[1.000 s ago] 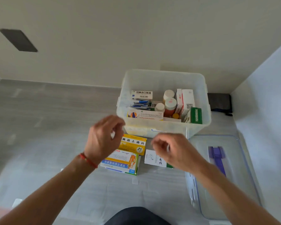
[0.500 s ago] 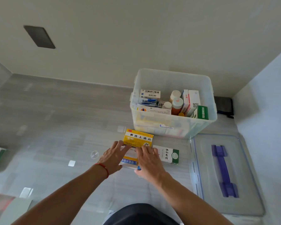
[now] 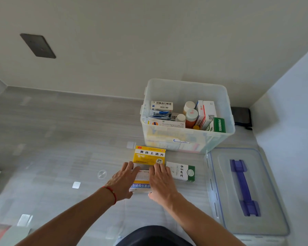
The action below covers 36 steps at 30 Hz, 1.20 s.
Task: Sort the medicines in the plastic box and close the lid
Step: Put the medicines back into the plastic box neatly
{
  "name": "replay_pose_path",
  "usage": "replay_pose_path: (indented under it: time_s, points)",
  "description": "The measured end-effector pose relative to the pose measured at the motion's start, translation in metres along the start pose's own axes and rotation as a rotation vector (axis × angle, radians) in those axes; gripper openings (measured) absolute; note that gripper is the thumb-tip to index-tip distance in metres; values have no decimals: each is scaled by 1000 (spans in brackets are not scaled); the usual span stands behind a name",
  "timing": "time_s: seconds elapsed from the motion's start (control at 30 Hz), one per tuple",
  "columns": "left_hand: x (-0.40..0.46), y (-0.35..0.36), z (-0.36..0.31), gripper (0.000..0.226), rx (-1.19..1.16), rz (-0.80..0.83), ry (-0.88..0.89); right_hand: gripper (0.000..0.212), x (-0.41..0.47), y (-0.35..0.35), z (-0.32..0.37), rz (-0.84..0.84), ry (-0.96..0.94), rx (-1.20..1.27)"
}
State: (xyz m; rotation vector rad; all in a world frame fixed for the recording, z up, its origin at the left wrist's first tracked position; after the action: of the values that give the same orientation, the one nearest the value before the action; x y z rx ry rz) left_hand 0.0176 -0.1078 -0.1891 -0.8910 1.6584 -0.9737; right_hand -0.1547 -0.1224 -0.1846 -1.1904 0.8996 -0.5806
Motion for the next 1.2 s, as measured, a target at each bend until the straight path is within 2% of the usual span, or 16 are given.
replay_pose_path:
  time_s: [0.17, 0.3, 0.4, 0.57, 0.63, 0.73, 0.8, 0.87, 1.03, 1.1, 1.2]
  points:
    - [-5, -4, -6, 83, -57, -3, 12, 63, -9, 4, -6, -57, -11, 21]
    - [-16, -38, -5, 78, -102, -60, 146, 75, -26, -10, -16, -154, -49, 164]
    - [-26, -83, -8, 82, -114, -144, 270, 87, -42, -47, -27, -164, -87, 272]
    - [-17, -176, -26, 101, -228, -379, 372, 89, -56, -157, -88, -321, -117, 302]
    - [3, -206, -31, 100, -312, -519, 305, 91, -47, -195, -126, -346, -43, 259]
    - [50, -227, -41, 76, -375, -674, 100, 90, -7, -230, -175, -386, 111, 178]
    - [84, -223, -51, 63, -406, -646, -90, 88, 31, -231, -192, -332, 161, 133]
    - [109, -209, -58, 60, -403, -578, -224, 88, 68, -220, -195, -242, 174, 116]
    - [127, -187, -57, 60, -179, -599, -291, 94, 136, -192, -186, -172, 96, 103]
    - [128, -186, -54, 60, -172, -603, -302, 102, 147, -186, -182, -168, 49, 103]
    - [127, -185, -55, 58, -189, -620, -290, 105, 145, -181, -178, -166, 74, 25]
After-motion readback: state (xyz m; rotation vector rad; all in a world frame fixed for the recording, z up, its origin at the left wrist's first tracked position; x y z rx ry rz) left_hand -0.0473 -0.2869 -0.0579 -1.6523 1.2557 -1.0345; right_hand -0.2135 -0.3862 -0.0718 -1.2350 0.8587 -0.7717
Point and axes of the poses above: each hand's wrist, its own x-axis towards the middle knuckle, its own y-axis out of the palm, z = x × y, the point moved 2 cm from there along x, towards the middle knuckle, and after that the axes turned 2 degrees about -y, right-handed, at the moved point
